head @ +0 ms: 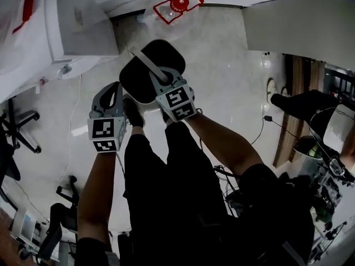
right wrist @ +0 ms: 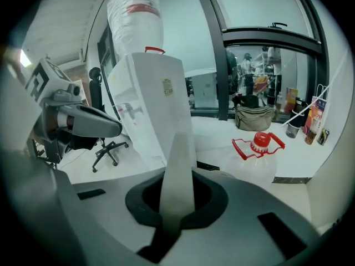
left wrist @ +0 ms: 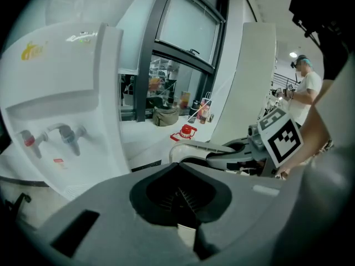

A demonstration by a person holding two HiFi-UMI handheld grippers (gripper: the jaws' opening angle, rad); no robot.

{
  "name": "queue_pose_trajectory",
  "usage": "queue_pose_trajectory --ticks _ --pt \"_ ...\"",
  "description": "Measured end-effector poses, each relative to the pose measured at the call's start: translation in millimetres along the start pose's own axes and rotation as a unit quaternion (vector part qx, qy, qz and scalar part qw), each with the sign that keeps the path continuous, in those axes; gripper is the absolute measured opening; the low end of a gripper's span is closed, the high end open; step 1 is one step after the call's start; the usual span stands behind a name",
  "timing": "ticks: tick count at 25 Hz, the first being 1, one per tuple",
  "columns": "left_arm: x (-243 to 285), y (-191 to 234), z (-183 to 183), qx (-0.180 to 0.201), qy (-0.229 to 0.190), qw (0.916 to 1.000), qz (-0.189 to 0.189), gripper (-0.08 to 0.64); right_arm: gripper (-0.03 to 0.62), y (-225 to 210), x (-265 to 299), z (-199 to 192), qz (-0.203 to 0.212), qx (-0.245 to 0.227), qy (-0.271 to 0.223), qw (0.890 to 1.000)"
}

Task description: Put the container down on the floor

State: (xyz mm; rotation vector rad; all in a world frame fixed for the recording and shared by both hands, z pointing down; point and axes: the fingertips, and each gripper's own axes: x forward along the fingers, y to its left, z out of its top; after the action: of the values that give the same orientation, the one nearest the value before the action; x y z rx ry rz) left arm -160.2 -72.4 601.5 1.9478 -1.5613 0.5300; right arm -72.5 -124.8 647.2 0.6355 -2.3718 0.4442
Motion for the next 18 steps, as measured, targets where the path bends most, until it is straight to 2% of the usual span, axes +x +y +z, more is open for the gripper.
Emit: queue_pose_trajectory --ticks 9,18 --pt "44.1 14.5 -52.4 -0.005 0.030 0.9995 0.004 0.012 0.011 -13.4 49.7 -55.6 -0.006 0.003 0.034 0.999" --pt "81.8 23.4 -89.0 -0.041 0.053 0.9977 0.006 0.012 0.011 -20.8 88.6 -99.3 -0.009 -0.002 0.068 0.998"
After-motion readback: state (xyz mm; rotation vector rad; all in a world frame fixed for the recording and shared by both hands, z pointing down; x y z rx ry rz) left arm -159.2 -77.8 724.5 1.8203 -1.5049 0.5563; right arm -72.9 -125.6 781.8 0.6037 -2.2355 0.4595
